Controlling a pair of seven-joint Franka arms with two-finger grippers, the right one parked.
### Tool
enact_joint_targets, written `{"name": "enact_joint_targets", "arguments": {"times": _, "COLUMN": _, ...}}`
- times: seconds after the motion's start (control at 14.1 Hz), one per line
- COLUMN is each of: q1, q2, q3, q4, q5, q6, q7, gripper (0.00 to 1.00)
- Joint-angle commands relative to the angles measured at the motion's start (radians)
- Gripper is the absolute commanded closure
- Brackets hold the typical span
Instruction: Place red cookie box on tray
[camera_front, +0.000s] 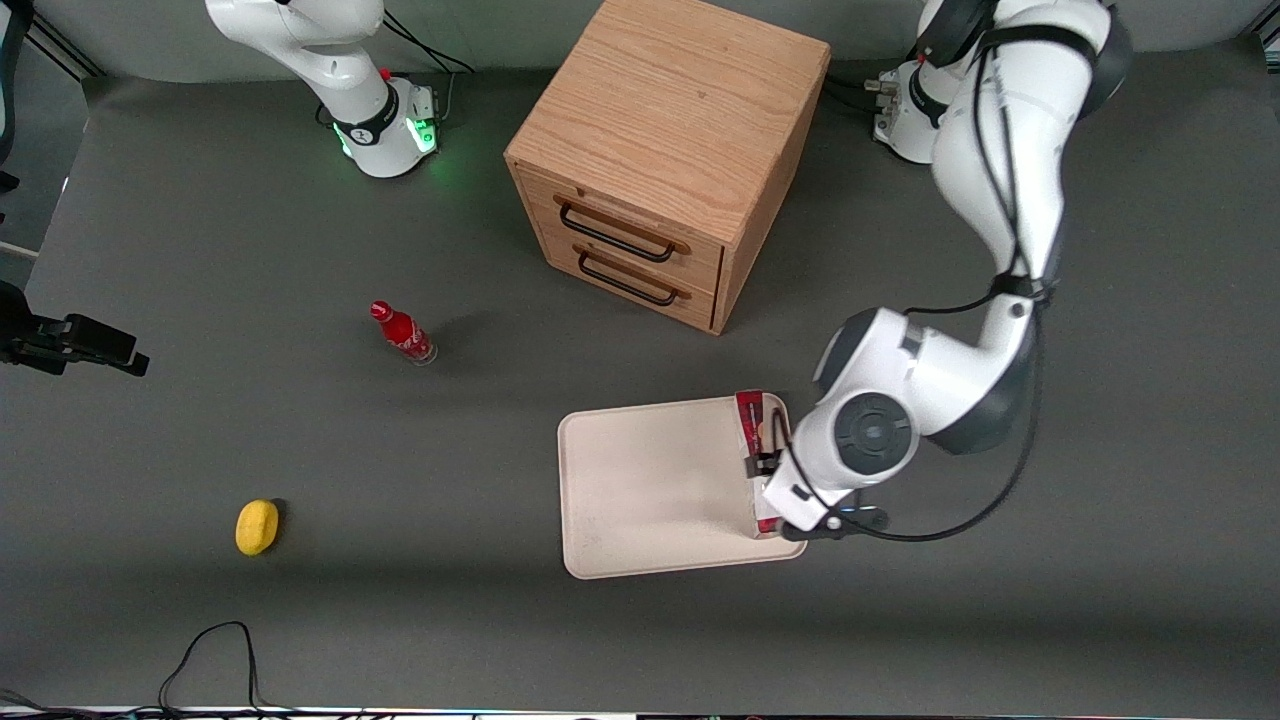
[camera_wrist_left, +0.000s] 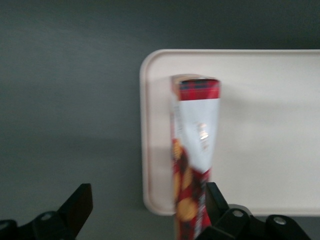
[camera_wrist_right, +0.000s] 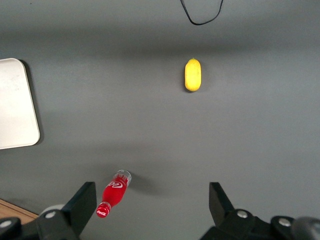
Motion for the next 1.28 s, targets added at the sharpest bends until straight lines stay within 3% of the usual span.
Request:
{"name": "enact_joint_targets", "arguments": {"times": 0.0, "q1": 0.096, "q2": -0.316, "q3": 0.001, "q4": -0.315, "q5": -0.005, "q6": -0.018, "q7": 0.1, "gripper": 0.0}}
{"name": "enact_joint_targets", "arguments": {"times": 0.21, "q1": 0.166, "q2": -0.56, "q3": 0.026, "q4": -0.562, "q5": -0.046, "q6": -0.007, "q7": 0.217, "gripper": 0.0}}
{"name": "enact_joint_targets", "arguments": {"times": 0.5, "q1": 0.103, "q2": -0.793, "q3": 0.272, "q4": -0.761, "q5": -0.134, "q6": -0.021, "q7": 0.417, "gripper": 0.0}}
{"name": "enact_joint_targets", "arguments": {"times": 0.64, "q1": 0.085, "q2": -0.846, "q3": 0.336, "q4": -0.75, "q5": -0.125, "q6": -0.116, "q7": 0.42, "gripper": 0.0}}
{"name": "enact_joint_targets", "arguments": {"times": 0.99, "q1": 0.118, "q2": -0.834, "q3": 0.334, "q4": -0.586, "q5": -0.086, "q6": -0.326, "q7": 0.42, "gripper": 0.0}}
{"name": "enact_joint_targets", "arguments": {"times": 1.21, "q1": 0.108, "q2": -0.824, "q3": 0.337, "q4": -0.56, "q5": -0.091, "q6": -0.342, "q7": 0.398, "gripper": 0.0}}
